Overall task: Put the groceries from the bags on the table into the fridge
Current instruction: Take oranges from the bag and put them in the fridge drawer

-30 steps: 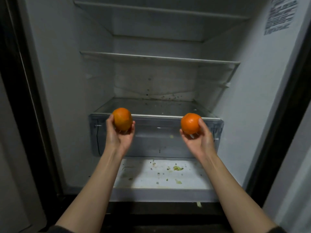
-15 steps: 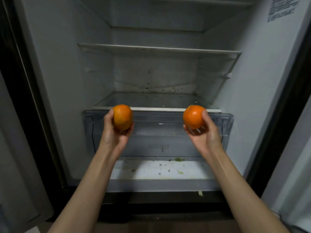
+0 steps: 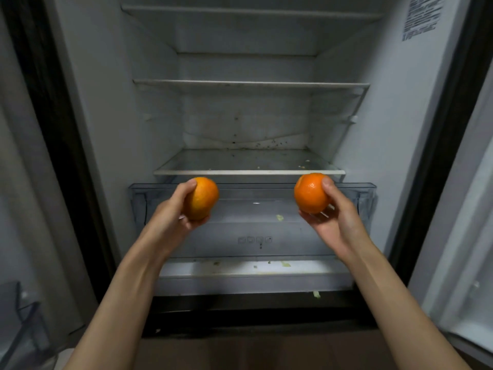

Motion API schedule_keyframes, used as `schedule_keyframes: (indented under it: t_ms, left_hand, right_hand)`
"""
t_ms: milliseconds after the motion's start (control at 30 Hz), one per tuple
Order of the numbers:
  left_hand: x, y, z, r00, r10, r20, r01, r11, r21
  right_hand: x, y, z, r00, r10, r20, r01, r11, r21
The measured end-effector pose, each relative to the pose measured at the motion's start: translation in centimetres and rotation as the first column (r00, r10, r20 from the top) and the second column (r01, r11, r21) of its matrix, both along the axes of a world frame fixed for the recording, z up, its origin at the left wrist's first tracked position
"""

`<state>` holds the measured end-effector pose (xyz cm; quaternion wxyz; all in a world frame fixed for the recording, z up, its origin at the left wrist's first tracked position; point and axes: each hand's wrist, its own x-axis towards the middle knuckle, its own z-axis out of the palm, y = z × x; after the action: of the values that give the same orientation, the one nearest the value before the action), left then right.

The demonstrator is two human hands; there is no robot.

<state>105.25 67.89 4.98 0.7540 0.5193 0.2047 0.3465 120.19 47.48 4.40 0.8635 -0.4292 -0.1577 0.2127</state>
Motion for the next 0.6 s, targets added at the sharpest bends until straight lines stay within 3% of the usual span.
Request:
schedule_keyframes:
  t_ms: [200,300,400,500,600]
  left_hand:
    - [-0.4,-1.1,1.8,0.996,0.044,-0.077,-0.019,0.954,0.299]
    - [0.7,-0.6,3.6,0.985,0.148,-0.090,-0.079,0.847,0.526]
    - [3.1,0.9,5.0,0.945,0.281,-0.165,-0.091,0.714,0.694]
    - [5.5,3.2,5.9,0.863,0.369,-0.345,0.051,0.615,0.787]
    - [6.7,4.2,7.1,0.781,0.383,-0.494,0.229,0.560,0.796]
  right_hand:
    - [-1.1,-0.9,0.8,0.989,0.084,0.118,-0.056,0.972,-0.230]
    - [-1.6,-0.4,2.3,0.960,0.071,0.271,-0.004,0.971,-0.240]
    - [-0.9,1.0,4.1,0.896,-0.031,0.443,0.166,0.949,-0.269]
    - [1.2,2.9,5.7,0.780,-0.081,0.620,0.374,0.855,-0.358]
    - [3.7,4.8,6.7,0.678,0.117,0.726,0.517,0.626,-0.584]
